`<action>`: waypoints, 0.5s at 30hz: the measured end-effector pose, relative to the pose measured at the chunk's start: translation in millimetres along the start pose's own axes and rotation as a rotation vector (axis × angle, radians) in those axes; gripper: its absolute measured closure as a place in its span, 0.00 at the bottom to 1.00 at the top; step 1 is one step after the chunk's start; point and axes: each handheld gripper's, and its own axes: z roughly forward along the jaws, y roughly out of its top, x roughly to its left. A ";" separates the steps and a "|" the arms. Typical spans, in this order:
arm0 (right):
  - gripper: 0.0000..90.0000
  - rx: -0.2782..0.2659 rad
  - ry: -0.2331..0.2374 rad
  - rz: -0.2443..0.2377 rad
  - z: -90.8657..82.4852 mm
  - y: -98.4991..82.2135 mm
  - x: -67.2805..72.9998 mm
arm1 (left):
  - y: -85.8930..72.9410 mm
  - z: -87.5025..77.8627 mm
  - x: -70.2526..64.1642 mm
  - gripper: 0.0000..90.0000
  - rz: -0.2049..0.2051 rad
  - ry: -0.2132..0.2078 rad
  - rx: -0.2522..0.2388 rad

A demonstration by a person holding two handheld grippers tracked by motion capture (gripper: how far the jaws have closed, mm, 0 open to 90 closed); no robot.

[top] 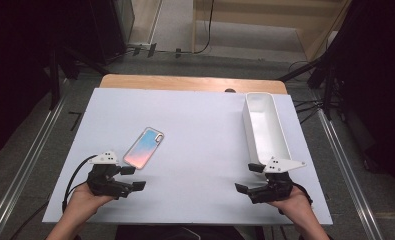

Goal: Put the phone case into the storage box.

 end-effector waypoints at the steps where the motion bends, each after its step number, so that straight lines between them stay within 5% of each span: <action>1: 0.14 0.000 -0.001 0.000 0.0 0.0 -0.1 | 0.0 0.0 0.0 0.27 -0.002 0.002 -0.001; 15: 0.13 0.004 -0.012 0.011 -0.1 0.1 0.1 | 0.6 -3.6 1.4 0.27 -0.015 0.041 -0.032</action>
